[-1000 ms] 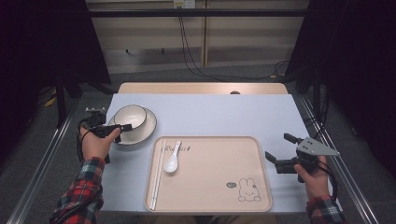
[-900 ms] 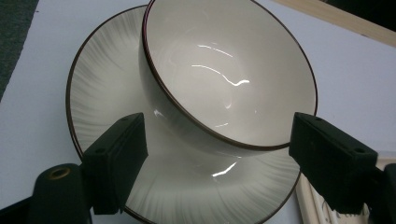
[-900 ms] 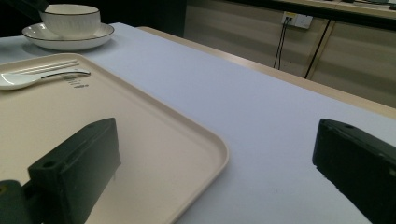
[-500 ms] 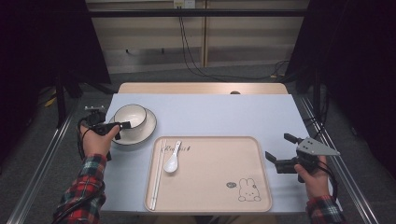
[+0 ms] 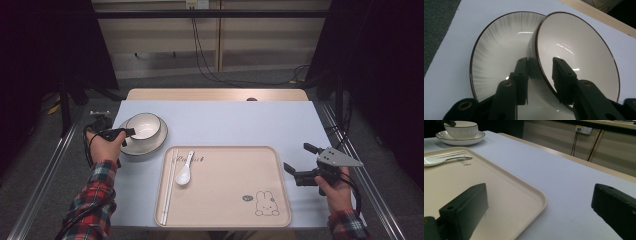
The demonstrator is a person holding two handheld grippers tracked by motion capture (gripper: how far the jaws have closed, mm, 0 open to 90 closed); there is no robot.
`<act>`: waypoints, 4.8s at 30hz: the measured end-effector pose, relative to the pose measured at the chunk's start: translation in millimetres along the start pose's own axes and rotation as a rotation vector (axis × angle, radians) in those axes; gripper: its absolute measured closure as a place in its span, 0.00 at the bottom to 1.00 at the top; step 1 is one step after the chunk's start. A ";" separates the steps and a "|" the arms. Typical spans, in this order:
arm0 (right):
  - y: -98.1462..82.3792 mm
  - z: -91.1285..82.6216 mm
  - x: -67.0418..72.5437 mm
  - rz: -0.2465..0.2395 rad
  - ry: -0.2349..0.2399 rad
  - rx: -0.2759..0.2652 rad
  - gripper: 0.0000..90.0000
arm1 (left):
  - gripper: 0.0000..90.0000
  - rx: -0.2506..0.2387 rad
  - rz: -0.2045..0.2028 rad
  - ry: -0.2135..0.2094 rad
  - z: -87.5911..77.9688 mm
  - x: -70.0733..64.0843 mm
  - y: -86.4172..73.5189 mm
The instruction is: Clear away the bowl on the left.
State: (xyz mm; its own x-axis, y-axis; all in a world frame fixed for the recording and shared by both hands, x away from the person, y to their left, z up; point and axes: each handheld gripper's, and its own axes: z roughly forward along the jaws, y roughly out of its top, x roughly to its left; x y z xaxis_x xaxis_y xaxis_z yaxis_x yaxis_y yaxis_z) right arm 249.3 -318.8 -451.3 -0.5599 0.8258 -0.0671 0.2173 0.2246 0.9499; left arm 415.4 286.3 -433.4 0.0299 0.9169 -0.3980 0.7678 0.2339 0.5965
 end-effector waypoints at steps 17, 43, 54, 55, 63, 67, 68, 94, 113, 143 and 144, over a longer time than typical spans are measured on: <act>-0.4 -1.0 -0.6 -0.001 -0.008 0.008 0.00 | 0.90 0.044 -0.014 0.036 24.3 -7.0 1.9; 0.2 -1.2 0.8 -0.003 -0.019 0.004 0.00 | 0.89 0.133 0.105 -0.157 -13.8 -44.5 -11.6; 0.5 -0.8 1.9 -0.001 -0.008 0.001 0.00 | 0.89 0.188 0.193 -0.202 -20.3 -60.9 -28.1; 0.4 -0.8 1.8 -0.005 -0.009 0.001 0.00 | 0.89 0.188 0.192 -0.205 -20.5 -62.5 -29.2; 0.1 -0.2 2.2 -0.006 -0.005 0.004 0.00 | 0.89 0.220 0.230 -0.247 -22.4 -77.2 -40.4; 0.4 -0.6 2.2 -0.004 -0.004 0.001 0.00 | 0.88 0.239 0.260 -0.262 -22.0 -87.2 -46.8; 0.4 -0.7 2.0 -0.005 -0.005 0.000 0.00 | 0.88 0.248 0.265 -0.272 -22.3 -90.5 -48.5; 0.5 -0.5 2.0 -0.003 -0.003 0.001 0.00 | 0.88 0.315 0.377 -0.390 -24.6 -129.9 -87.8; 0.5 -0.5 2.1 -0.005 -0.002 0.001 0.00 | 0.88 0.354 0.413 -0.430 -25.8 -137.9 -109.8; 0.2 0.6 3.0 -0.011 0.001 0.006 0.00 | 0.87 0.394 0.416 -0.456 -24.3 -135.6 -138.4; 0.4 0.5 3.0 -0.014 -0.003 0.006 0.00 | 0.87 0.395 0.423 -0.458 -24.3 -134.8 -138.3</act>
State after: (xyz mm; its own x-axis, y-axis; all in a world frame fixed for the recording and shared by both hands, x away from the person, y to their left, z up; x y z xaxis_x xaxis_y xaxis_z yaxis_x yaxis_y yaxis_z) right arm 248.1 -316.0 -451.2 -0.5602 0.8243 -0.0817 0.2142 0.2394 0.9470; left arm 289.6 138.2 -445.3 0.5721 0.6559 -0.4925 0.8023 -0.3225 0.5023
